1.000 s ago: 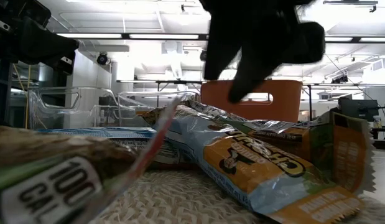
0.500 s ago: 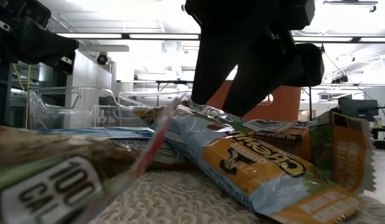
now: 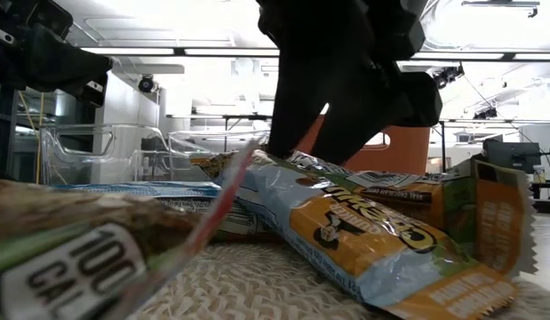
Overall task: Pick and place Granola Bars by type
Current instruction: Put the yellow granola bar into the right transparent bin
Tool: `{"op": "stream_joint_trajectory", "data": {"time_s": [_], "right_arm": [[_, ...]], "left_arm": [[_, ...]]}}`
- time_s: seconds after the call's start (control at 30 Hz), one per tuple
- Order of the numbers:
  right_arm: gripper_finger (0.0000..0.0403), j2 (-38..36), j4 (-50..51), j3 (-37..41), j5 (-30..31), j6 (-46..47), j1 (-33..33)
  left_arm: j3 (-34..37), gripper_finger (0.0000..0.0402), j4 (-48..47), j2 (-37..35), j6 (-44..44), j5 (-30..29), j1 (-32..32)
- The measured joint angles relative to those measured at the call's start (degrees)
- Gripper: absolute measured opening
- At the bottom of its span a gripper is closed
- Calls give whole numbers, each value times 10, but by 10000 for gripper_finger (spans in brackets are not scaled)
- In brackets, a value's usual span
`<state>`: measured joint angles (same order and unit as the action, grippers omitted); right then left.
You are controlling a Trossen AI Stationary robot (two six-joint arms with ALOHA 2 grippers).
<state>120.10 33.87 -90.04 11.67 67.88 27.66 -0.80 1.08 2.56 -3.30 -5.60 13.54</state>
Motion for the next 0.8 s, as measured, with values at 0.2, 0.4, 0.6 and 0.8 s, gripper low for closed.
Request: {"op": "stream_joint_trajectory", "data": {"time_s": [0.2,0.4,0.6,0.8], "right_arm": [[154,3,1,0,-7,-4,-1],[154,11,-12,0,-21,-4,-1],[154,11,-17,0,-22,-3,-1],[153,11,-18,0,-25,2,-1]], "left_arm": [[0,1,0,0,0,0,0],[0,1,0,0,0,0,0],[0,1,0,0,0,0,0],[0,1,0,0,0,0,0]]}}
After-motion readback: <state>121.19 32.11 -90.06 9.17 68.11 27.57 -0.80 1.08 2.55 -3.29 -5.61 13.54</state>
